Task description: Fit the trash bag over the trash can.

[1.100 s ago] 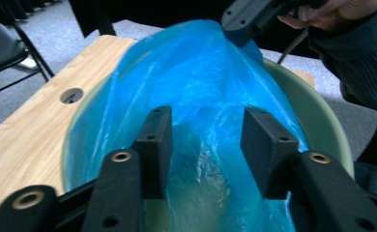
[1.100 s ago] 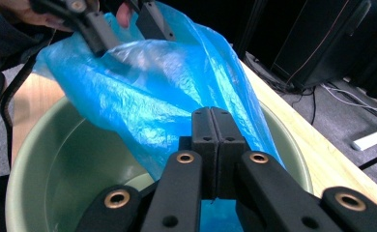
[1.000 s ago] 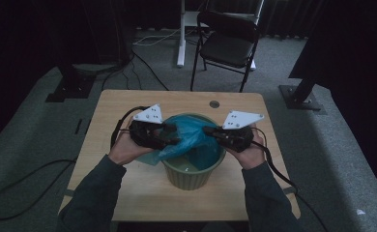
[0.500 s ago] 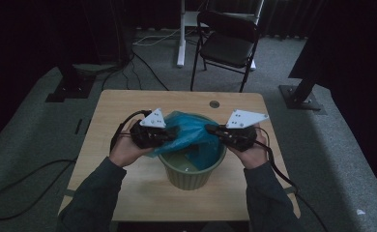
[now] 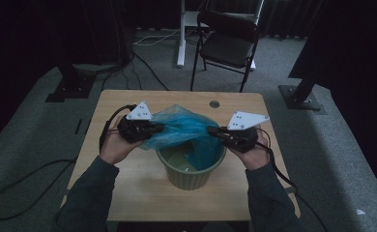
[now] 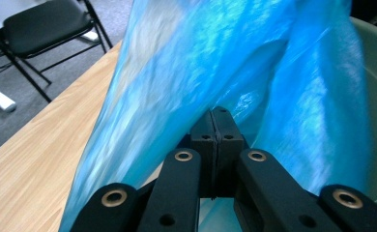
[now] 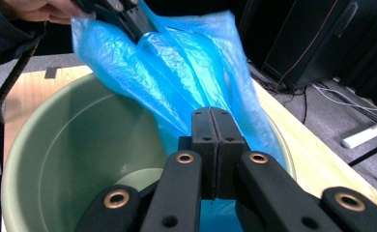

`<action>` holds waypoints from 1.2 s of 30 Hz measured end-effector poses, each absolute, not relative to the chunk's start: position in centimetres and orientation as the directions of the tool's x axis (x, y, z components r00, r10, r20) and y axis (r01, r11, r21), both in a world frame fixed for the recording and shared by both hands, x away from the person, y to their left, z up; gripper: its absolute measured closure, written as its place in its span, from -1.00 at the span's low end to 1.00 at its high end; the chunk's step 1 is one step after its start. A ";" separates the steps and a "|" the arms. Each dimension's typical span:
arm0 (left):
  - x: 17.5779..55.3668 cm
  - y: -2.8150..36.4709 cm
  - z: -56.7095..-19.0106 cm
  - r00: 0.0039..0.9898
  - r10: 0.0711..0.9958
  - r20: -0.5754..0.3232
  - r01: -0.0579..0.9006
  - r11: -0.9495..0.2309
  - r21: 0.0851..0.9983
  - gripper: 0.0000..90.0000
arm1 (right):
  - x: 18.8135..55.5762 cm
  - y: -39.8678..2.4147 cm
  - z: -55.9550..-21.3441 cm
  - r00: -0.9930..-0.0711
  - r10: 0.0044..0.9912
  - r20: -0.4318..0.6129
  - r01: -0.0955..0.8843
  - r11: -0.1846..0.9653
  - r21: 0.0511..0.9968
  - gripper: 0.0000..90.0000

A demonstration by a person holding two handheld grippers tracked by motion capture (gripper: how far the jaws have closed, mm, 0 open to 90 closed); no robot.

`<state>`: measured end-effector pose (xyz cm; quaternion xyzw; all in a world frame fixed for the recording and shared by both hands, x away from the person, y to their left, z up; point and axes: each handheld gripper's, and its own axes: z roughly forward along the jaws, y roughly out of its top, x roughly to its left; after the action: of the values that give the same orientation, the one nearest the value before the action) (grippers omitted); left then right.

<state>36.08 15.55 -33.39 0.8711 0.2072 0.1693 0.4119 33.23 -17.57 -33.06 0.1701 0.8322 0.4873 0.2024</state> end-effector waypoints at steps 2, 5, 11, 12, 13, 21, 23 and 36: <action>36.1 16.0 -33.4 0.848 0.516 0.122 0.232 -0.568 0.790 0.99 | 33.2 -17.8 -33.1 -0.859 0.483 -0.170 0.088 0.467 0.880 0.99; 36.3 16.8 -33.5 0.836 0.536 0.119 0.246 -0.559 0.792 0.99 | 33.1 -18.1 -33.3 -0.857 0.488 -0.168 0.095 0.469 0.878 0.99; 37.0 18.6 -33.8 0.805 0.585 0.094 0.291 -0.530 0.796 0.99 | 32.9 -18.6 -33.7 -0.855 0.494 -0.155 0.110 0.466 0.878 0.99; 37.1 18.9 -33.9 0.800 0.592 0.091 0.297 -0.524 0.798 0.99 | 32.9 -18.7 -33.8 -0.855 0.494 -0.156 0.110 0.467 0.877 0.99; 37.1 19.1 -33.9 0.795 0.599 0.091 0.301 -0.520 0.799 0.99 | 32.9 -18.7 -33.9 -0.855 0.495 -0.152 0.115 0.466 0.877 0.99; 37.4 19.8 -33.9 0.764 0.639 0.088 0.322 -0.495 0.807 0.99 | 32.6 -18.9 -34.4 -0.865 0.478 -0.154 0.123 0.499 0.858 0.98; 37.2 19.4 -33.7 0.768 0.632 0.100 0.309 -0.503 0.807 0.99 | 32.6 -18.8 -34.2 -0.868 0.474 -0.150 0.121 0.494 0.861 0.82; 37.1 18.2 -33.2 0.778 0.616 0.123 0.283 -0.519 0.806 0.98 | 33.0 -18.2 -32.0 -0.859 0.487 -0.157 0.088 0.442 0.893 0.55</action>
<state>37.07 18.19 -33.18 0.8479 0.2651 0.2015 0.4125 33.01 -18.25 -32.01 0.1740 0.8253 0.4985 0.2003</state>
